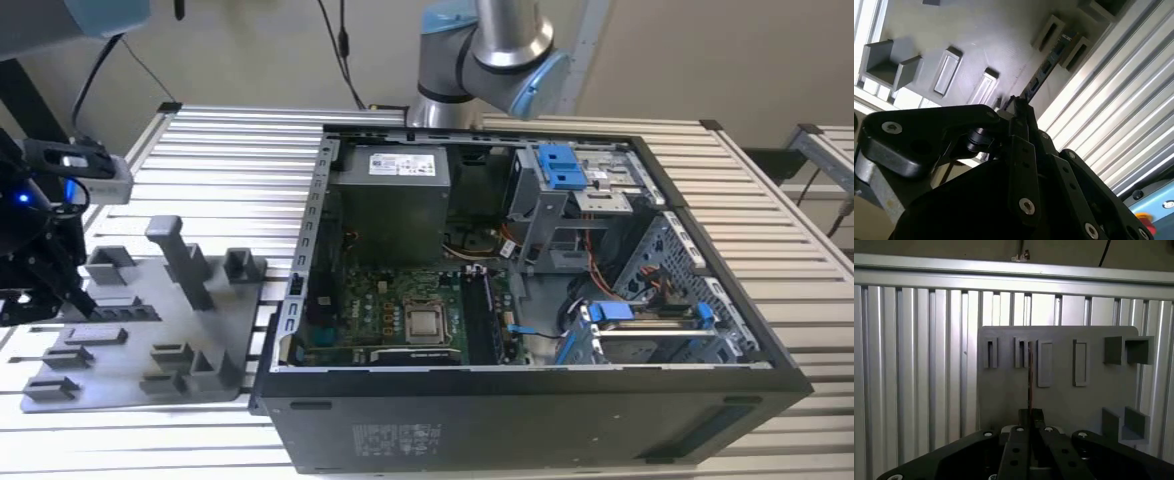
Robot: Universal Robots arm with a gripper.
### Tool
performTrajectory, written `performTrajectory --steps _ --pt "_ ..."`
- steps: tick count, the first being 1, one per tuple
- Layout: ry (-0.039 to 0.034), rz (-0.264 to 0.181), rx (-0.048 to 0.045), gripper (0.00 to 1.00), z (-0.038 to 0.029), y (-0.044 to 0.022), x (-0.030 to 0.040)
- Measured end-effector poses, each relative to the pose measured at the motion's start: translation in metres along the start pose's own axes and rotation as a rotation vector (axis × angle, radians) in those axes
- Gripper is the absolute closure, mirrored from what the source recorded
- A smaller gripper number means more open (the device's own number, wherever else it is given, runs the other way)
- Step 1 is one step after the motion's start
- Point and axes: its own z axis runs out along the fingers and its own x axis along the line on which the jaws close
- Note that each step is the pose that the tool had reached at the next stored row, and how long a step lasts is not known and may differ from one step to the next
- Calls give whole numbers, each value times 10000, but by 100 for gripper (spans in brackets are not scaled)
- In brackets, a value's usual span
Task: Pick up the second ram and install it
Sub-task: 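Pick up the second ram and move it above second insertion slot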
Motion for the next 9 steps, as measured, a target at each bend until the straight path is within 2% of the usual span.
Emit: performTrajectory --steps 9 --pt "0 0 0 86 -150 3 -43"
